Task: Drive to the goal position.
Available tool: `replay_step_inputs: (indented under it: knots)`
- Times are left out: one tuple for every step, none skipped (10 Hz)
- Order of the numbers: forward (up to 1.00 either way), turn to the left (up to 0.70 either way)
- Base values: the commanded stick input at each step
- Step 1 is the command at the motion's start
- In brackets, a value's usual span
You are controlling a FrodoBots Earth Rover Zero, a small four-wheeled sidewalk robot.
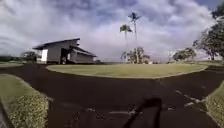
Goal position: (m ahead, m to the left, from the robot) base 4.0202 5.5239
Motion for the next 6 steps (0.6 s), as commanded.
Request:
replay_step_inputs:
  knots:
    - [0.7, 0.35]
    - [0.7, 0.35]
    - [0.7, 0.35]
    - [0.7, 0.35]
    - [0.7, 0.35]
    - [0.7, 0.35]
